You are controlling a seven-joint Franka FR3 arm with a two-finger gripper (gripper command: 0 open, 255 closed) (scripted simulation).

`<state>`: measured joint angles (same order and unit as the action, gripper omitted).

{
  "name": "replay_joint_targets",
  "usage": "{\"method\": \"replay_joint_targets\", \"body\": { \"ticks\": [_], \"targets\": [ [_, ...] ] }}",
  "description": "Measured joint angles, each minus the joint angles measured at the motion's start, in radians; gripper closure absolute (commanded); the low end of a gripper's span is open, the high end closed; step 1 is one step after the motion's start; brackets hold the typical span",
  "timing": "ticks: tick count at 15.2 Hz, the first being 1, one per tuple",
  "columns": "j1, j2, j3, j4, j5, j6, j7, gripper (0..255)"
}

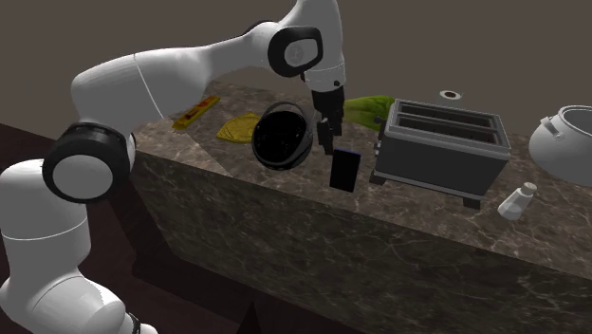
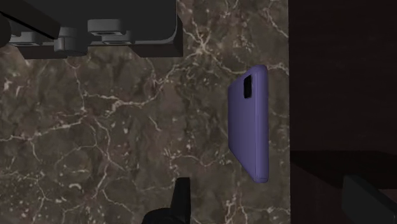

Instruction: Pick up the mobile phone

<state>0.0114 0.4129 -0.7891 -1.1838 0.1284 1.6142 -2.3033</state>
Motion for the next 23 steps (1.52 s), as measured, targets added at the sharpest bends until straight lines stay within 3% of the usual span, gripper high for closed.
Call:
{"method": "replay_joint_targets", "body": {
  "ticks": [1,2,13,19,23],
  "targets": [
    [0.006,-0.005,-0.001,-0.017,-0.004,0.012,0.002,0],
    [0.011,-0.010,-0.001,-0.029,-0.007,0.020,0.003,255],
    [0.010,-0.010,-0.001,-0.027,-0.007,0.019,0.003,255],
    [-0.036,0.029,0.004,0.108,0.021,-0.079,-0.011,255],
    [-0.095,0.079,0.013,0.247,0.057,-0.166,-0.025,255]
  ]
}}
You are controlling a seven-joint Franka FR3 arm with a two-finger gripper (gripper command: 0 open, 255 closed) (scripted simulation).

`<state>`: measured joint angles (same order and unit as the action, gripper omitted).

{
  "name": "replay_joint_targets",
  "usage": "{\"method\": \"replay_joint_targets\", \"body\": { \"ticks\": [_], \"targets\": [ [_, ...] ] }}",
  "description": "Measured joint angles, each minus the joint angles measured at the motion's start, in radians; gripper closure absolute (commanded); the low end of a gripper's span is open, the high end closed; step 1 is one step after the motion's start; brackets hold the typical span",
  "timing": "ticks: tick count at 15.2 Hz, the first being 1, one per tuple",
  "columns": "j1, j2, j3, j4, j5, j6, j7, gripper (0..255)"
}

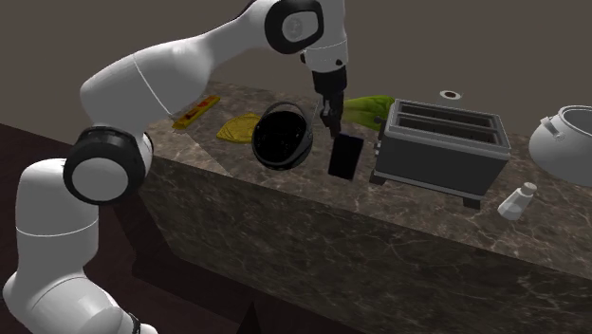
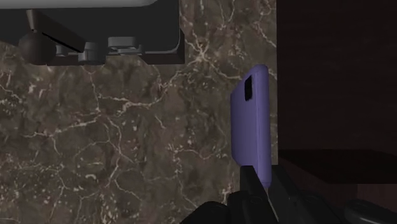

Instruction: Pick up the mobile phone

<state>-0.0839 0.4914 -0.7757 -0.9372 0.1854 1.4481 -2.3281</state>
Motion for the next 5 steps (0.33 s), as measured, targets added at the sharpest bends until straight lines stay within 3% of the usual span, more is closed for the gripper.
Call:
{"method": "replay_joint_targets", "body": {
  "ticks": [5],
  "targets": [
    [-0.124,0.103,0.029,0.259,0.069,-0.145,-0.007,255]
  ]
}}
